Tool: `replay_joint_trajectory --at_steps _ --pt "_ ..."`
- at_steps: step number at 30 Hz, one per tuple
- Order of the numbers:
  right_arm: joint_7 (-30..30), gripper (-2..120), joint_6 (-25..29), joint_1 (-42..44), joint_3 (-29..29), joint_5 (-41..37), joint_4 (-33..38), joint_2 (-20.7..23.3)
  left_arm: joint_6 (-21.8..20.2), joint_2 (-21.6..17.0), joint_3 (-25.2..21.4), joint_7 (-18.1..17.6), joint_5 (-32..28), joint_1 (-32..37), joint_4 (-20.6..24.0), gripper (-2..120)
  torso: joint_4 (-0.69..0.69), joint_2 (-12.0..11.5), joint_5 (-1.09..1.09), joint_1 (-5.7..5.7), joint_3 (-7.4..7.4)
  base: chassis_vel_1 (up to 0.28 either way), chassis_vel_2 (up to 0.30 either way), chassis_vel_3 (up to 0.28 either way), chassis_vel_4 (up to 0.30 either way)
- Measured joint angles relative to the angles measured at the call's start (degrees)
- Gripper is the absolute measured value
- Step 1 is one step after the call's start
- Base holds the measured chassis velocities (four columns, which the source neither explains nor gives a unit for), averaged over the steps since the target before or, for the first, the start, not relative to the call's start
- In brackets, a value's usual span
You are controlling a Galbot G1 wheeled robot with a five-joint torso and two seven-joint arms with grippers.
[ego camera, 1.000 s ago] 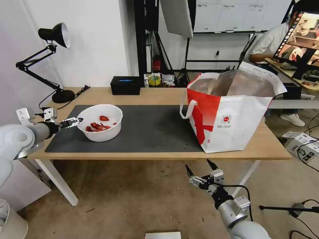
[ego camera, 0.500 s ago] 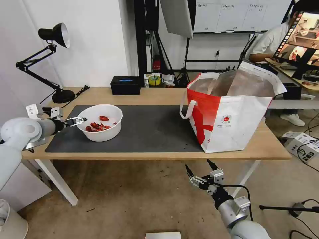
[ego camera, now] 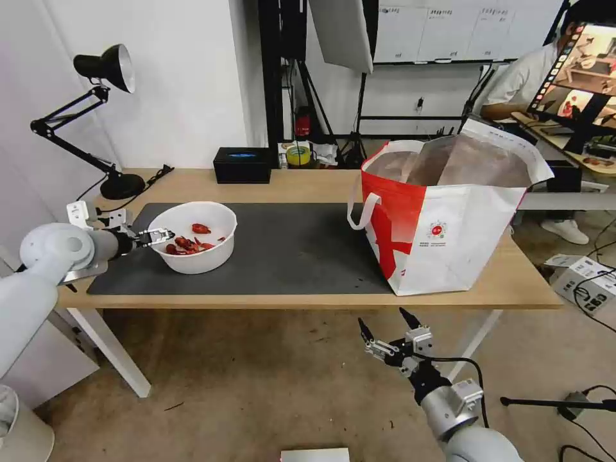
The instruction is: Pick up the trash from the table and place it into the takeout bag.
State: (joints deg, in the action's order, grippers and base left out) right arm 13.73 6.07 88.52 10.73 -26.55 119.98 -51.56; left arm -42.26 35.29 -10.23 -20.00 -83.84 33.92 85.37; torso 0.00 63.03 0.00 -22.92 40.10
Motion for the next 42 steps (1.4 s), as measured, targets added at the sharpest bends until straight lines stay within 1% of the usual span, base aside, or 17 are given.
replay_joint_trajectory --at_steps 6,7,10,11,14,16,17,18,19,21,23,26,27,29,30,31,42 --pt "0.00 100 0.00 0.00 0.00 0.00 0.00 0.00 0.00 -1.10 0.09 -0.50 -0.56 0.38 0.60 88 0.01 0.00 0.00 0.01 0.00 0.000 0.000 0.000 0.000" --pt "0.00 100 0.00 0.00 0.00 0.00 0.00 0.00 0.00 -1.10 0.09 -0.50 -0.56 0.38 0.60 88 0.01 0.00 0.00 0.01 0.00 0.000 0.000 0.000 0.000" --pt "0.00 100 0.00 0.00 0.00 0.00 0.00 0.00 0.00 -1.68 0.14 -0.43 -1.06 0.47 0.78 75 0.01 0.00 0.00 0.01 0.00 0.000 0.000 0.000 0.000" --pt "0.00 100 0.00 0.00 0.00 0.00 0.00 0.00 0.00 -1.68 0.14 -0.43 -1.06 0.47 0.78 75 0.01 0.00 0.00 0.01 0.00 0.000 0.000 0.000 0.000" --pt "0.00 100 0.00 0.00 0.00 0.00 0.00 0.00 0.02 -2.03 0.98 -0.16 -1.62 0.33 0.85 61 0.00 0.00 0.00 0.01 0.00 0.000 0.000 0.000 0.000" --pt "0.00 100 0.00 0.00 0.00 0.00 0.00 0.00 0.02 -2.04 1.05 -0.15 -1.64 0.31 0.86 59 0.00 0.00 0.00 0.01 0.00 0.000 0.000 0.000 0.000" --pt "0.00 100 0.00 0.00 0.00 0.00 0.00 0.00 0.03 -2.04 1.52 -0.07 -1.73 0.15 0.89 50 0.00 0.00 0.00 0.00 0.00 0.000 0.000 0.000 0.000" --pt "0.00 100 0.00 0.00 0.00 0.00 0.00 0.00 0.05 -2.04 1.81 0.11 -1.77 0.06 0.90 46 0.00 0.00 0.00 0.01 0.00 0.000 0.000 0.000 0.000" --pt "0.00 100 0.00 0.00 0.00 0.00 0.00 0.00 0.05 -2.04 1.81 0.11 -1.77 0.06 0.90 46 0.00 0.00 0.00 0.01 0.00 0.000 0.000 0.000 0.000" --pt "0.00 100 0.00 0.00 0.00 0.00 0.00 0.00 0.05 -2.04 2.16 0.60 -1.77 -0.02 0.88 35 0.00 0.00 0.00 0.00 0.00 0.000 0.000 0.000 0.000" --pt "0.00 100 0.00 0.00 0.00 0.00 0.00 0.00 0.05 -2.04 2.23 0.70 -1.78 -0.03 0.85 34 0.00 0.00 0.00 0.00 0.00 0.000 0.000 0.000 0.000" --pt "0.00 100 0.00 0.00 0.00 0.00 0.00 0.00 0.06 -2.33 2.35 1.12 -1.77 -0.07 0.37 17 0.00 0.00 0.00 0.00 0.00 0.000 0.000 0.000 0.000" --pt "0.00 100 0.00 0.00 0.00 0.00 0.00 0.00 0.06 -2.33 2.35 1.12 -1.77 -0.07 0.37 17 0.00 0.00 0.00 0.00 0.00 0.000 0.000 0.000 0.000" --pt "0.00 100 0.00 0.00 0.00 0.00 0.00 0.00 0.07 -2.59 2.40 1.32 -1.77 -0.06 0.33 7 0.00 0.00 0.00 0.01 0.00 0.000 0.000 0.000 0.000" --pt "0.00 100 0.00 0.00 0.00 0.00 0.00 0.00 0.07 -2.59 2.40 1.32 -1.77 -0.06 0.33 7 0.00 0.00 0.00 0.01 0.00 0.000 0.000 0.000 0.000" --pt "0.00 100 0.00 0.00 0.00 0.00 0.00 0.00 0.08 -2.67 2.33 1.41 -1.95 0.13 0.34 2 0.00 0.00 0.00 0.01 0.00 0.000 0.000 0.000 0.000" --pt "0.00 100 0.00 0.00 0.00 0.00 0.00 0.00 0.14 -3.02 0.68 2.25 -3.68 1.89 1.71 0 0.01 0.00 -0.01 0.00 0.00 0.000 0.000 0.000 0.000"
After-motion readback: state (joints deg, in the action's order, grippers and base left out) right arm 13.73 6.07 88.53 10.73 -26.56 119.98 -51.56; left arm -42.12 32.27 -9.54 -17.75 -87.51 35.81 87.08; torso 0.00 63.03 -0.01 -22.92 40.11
